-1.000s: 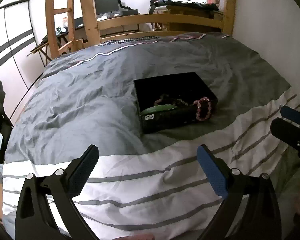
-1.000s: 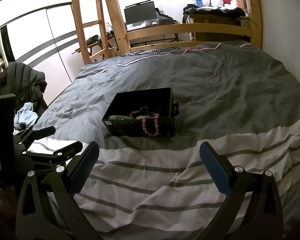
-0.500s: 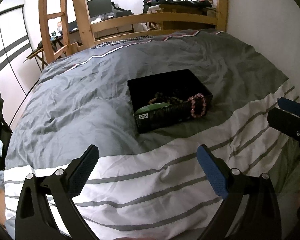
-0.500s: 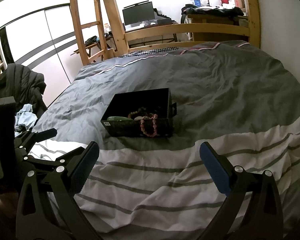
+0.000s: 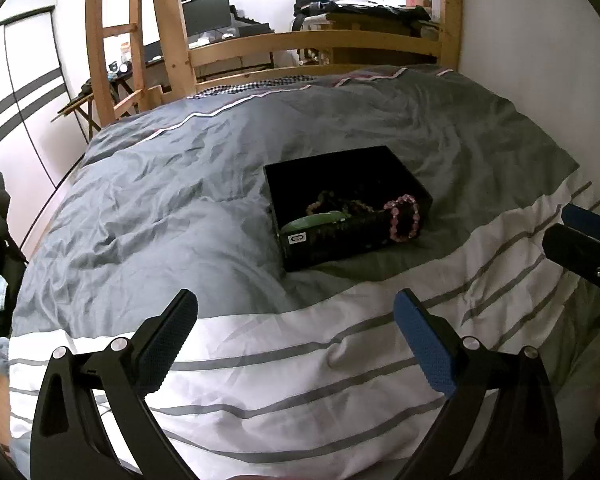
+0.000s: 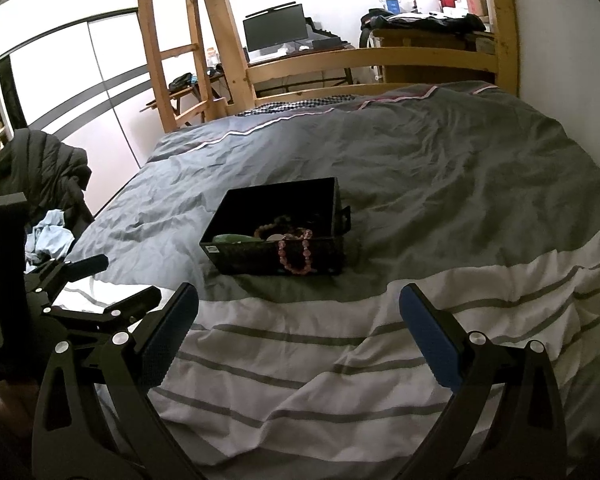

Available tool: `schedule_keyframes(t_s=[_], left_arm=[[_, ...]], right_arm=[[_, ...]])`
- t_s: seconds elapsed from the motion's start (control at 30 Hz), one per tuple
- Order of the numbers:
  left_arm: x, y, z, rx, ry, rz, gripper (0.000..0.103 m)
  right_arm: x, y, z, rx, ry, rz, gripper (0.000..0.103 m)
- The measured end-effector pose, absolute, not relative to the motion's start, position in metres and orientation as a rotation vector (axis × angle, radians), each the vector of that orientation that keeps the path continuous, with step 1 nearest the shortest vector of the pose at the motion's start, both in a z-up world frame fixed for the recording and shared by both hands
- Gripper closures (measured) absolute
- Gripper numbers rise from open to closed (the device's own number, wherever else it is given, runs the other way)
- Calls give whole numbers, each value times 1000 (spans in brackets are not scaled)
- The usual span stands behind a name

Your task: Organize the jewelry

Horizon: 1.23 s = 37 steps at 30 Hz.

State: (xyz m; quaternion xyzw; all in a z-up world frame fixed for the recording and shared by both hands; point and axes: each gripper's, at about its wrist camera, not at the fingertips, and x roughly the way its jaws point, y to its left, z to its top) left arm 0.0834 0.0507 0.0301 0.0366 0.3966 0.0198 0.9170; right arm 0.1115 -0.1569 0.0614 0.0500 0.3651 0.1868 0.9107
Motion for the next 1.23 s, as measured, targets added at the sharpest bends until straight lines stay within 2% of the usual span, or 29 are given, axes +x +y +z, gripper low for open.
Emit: schedule_keyframes(t_s=[1.23], left_arm=[[84,49,32,55,814,4,6]], right_arm=[[114,-157,53,89,774,385,4]])
